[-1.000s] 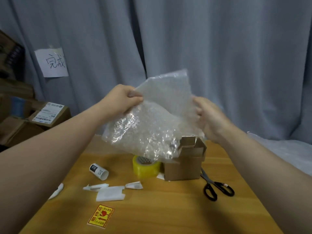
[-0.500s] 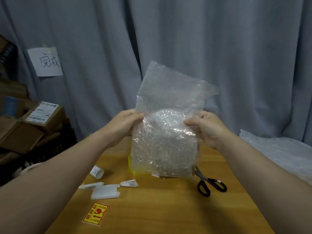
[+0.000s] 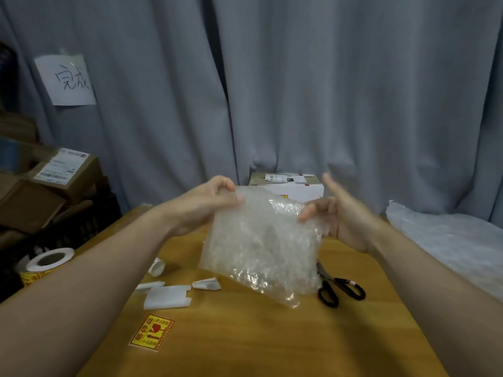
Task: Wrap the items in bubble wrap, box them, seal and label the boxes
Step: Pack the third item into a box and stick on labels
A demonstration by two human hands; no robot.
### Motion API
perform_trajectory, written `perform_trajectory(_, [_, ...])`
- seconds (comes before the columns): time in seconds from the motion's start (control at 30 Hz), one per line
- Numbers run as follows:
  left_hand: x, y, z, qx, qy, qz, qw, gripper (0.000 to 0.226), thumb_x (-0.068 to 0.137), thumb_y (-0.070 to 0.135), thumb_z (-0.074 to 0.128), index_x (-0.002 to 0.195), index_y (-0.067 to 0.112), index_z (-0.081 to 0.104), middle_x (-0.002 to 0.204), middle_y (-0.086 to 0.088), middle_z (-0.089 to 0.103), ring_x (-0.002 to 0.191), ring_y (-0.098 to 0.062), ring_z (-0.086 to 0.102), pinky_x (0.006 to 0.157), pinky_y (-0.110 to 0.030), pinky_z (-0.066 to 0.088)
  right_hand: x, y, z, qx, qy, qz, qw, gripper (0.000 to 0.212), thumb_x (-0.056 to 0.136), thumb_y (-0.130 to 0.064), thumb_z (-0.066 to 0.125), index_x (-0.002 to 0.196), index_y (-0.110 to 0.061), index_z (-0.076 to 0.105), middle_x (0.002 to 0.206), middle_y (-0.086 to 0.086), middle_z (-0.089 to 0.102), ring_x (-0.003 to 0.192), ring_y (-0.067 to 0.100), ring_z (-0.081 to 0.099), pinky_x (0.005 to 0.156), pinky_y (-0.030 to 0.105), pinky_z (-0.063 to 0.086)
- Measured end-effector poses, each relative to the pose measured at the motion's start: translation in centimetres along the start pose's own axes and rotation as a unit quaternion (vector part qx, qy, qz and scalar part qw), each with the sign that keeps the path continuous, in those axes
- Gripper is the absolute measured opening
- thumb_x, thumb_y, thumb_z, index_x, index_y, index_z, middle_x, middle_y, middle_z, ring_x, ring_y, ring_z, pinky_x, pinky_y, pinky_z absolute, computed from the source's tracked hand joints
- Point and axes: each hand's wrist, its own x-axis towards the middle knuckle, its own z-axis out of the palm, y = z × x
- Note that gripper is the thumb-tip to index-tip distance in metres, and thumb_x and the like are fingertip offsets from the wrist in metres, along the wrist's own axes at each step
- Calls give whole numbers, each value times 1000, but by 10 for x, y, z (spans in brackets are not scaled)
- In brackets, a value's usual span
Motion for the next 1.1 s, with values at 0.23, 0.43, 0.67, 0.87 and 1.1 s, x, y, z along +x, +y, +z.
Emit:
perform_trajectory(0.23, [14,8,23,39,-33,145,988,64,85,-9,60,133,22,31,102,-5,64,89,-21,65,80,-38,56,22,-15,19,-341,-25,-127,931,43,76,-35,79,114,-20,62,102,-4,68,92,9,65,84,31,52])
perform_trajectory(0.43, [28,-2,18,320,135,235,908,21,82,8,66,92,15,49,88,2,58,79,-9,56,72,-29,48,28,-21,19,-293,186,-107,932,30,76,-32,76,87,-5,69,86,13,71,77,23,68,67,35,55])
perform_trajectory(0.67, [28,-1,37,406,176,321,837,24,85,9,55,82,25,36,73,4,46,69,-19,48,61,-33,37,29,-15,19,-2,214,-100,972,25,82,-23,72,83,1,66,80,17,69,69,27,67,64,35,54])
perform_trajectory(0.87, [44,-10,35,220,284,223,906,26,92,30,57,110,15,46,92,11,54,72,7,52,65,-3,39,35,-20,-10,2,304,-143,942,17,85,-25,62,75,-15,54,62,-3,50,51,11,47,51,23,39])
perform_trajectory(1.1, [56,-17,57,-145,38,45,988,34,90,44,55,111,17,57,93,12,72,84,0,66,70,-16,52,34,-10,-5,136,178,-101,969,7,93,-18,61,100,-17,61,89,1,71,79,18,70,75,37,59])
